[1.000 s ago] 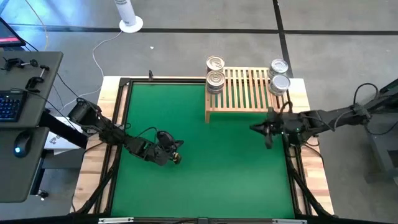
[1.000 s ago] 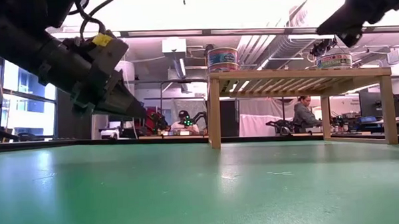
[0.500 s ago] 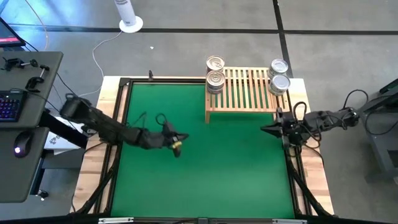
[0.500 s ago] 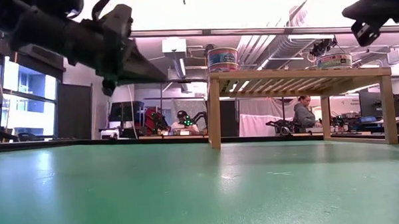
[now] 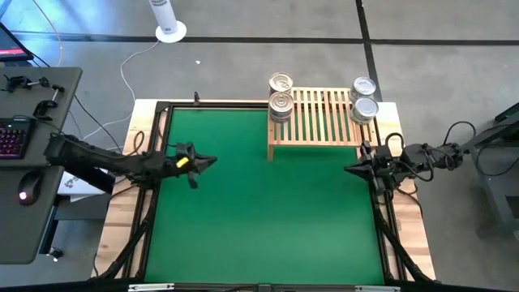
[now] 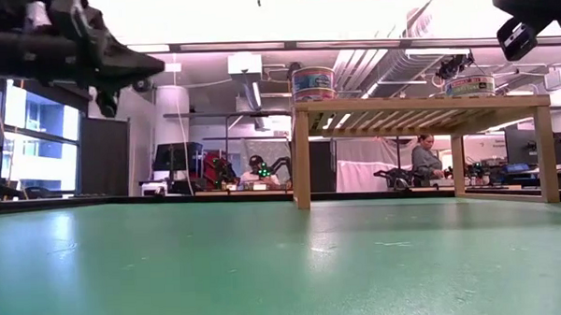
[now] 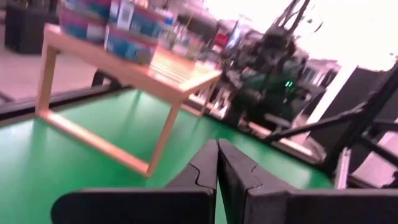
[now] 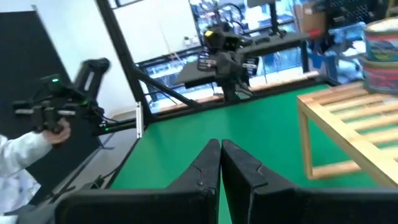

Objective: Stack canned seafood by type on shelf
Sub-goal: Return to Home Position

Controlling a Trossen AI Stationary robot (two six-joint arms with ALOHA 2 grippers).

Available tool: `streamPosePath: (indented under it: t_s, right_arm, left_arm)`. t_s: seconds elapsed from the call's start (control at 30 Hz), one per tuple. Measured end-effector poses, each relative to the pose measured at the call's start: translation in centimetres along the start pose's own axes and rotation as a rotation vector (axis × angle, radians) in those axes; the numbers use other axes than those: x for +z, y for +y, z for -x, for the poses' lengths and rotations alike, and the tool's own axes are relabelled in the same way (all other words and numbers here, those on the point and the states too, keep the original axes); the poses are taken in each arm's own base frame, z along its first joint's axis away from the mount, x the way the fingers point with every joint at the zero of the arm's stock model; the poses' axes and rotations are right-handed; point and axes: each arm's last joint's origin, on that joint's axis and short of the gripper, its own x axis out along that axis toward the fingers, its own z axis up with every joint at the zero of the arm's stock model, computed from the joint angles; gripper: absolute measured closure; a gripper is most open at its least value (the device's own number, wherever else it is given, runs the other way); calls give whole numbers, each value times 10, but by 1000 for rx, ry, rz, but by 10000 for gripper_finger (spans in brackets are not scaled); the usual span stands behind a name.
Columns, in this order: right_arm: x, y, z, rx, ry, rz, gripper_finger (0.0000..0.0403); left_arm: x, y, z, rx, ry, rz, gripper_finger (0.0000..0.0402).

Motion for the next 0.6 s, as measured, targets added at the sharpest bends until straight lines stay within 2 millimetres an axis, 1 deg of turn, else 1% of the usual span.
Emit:
streamPosePath:
  t_s: [0.13,0.27,0.4,0.5,0.6]
  right_arm:
    - [-6,1,-4,43,-27,41,394]
    - [-19,0,-13,61,-39,63,394]
    - [-28,-1,-18,66,-47,86,394]
    - [-32,-1,-23,84,-101,89,394]
    - [-41,-1,-28,112,-139,89,394]
  left_arm:
    - [2,6,15,-27,-75,-7,401]
    - [3,10,26,-46,-127,11,402]
    - [3,12,31,-41,-113,8,402]
    - [2,13,33,-39,-105,12,402]
    - [1,14,33,-34,-92,14,402]
